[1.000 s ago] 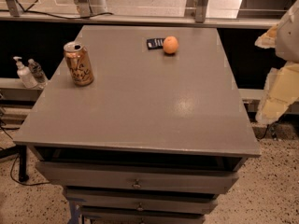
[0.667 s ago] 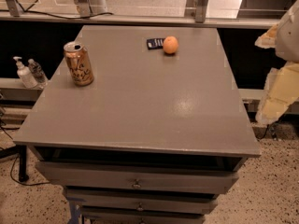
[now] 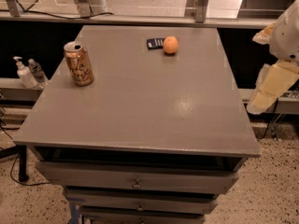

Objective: Pick orange

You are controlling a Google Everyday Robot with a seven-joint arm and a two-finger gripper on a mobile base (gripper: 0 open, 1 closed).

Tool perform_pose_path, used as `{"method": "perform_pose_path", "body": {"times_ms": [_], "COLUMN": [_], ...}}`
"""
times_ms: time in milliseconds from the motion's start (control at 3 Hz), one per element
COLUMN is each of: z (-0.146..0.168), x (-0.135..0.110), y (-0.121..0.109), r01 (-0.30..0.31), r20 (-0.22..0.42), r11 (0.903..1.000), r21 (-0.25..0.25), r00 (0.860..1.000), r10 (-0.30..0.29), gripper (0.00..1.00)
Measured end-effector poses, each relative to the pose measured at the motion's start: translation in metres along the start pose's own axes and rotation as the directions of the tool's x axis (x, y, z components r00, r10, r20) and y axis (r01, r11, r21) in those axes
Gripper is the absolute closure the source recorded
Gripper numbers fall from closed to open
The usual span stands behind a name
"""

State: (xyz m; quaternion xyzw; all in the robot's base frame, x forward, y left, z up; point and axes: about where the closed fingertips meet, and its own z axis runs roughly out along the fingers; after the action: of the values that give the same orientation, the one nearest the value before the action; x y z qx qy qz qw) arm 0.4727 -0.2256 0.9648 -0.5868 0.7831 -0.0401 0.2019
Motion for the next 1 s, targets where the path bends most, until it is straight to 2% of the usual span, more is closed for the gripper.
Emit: {"method": "perform_pose_path", "body": {"times_ms": [333,667,1000], "z": [0.031,0.062,0.100], "x": [-0.009,-0.025,-0.047], "y": [-0.035,-0.074,-0.113], "r01": [0.004,-0.007,-0.024], "r20": [0.069,0.165,0.262], "r11": [0.9995,0.9985,0.9978], "r21": [0.032,0.055,0.062], "r00": [0.998,0.986,0.965], "r10": [-0.006,-0.002,0.007], "gripper": [0.00,0.00,0.00]}}
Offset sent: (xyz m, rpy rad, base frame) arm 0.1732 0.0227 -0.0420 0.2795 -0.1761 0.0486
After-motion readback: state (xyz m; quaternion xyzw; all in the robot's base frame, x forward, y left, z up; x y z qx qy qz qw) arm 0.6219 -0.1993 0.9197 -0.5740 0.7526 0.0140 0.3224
